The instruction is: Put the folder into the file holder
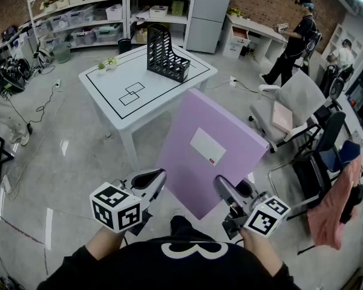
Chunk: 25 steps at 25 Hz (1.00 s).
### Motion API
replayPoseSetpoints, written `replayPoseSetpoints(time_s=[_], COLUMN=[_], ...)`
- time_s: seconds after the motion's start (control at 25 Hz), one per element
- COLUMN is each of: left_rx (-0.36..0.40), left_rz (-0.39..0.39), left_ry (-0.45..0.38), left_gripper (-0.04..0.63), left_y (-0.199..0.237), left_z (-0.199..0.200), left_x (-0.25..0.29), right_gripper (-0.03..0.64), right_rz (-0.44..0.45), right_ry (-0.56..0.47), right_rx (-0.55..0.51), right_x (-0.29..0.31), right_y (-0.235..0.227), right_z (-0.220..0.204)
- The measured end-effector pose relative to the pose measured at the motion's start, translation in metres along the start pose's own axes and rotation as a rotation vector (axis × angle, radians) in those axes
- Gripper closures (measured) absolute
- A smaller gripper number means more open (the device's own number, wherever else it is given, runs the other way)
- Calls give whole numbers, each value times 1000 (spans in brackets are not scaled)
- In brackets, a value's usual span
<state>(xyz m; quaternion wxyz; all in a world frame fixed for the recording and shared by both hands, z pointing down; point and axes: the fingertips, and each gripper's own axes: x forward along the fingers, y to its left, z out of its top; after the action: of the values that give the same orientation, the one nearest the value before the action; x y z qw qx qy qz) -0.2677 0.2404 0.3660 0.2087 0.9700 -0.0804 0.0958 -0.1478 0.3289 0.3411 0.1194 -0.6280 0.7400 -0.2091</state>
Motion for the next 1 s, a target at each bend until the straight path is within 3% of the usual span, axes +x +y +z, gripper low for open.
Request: replayPoseSetpoints(time_s=[0.44,1.0], left_rx=[2,-57], left_rz=[31,83], left_ry=[28,125], left_gripper=[591,589], left_y=[31,134], left_z=[7,39], left_x=[51,210], right_gripper=[457,457], right_rz=[16,29], right_ry=[-15,29], right_rx=[5,33], right_x=[32,138], right_y=[-55,-213], right_z=[16,63])
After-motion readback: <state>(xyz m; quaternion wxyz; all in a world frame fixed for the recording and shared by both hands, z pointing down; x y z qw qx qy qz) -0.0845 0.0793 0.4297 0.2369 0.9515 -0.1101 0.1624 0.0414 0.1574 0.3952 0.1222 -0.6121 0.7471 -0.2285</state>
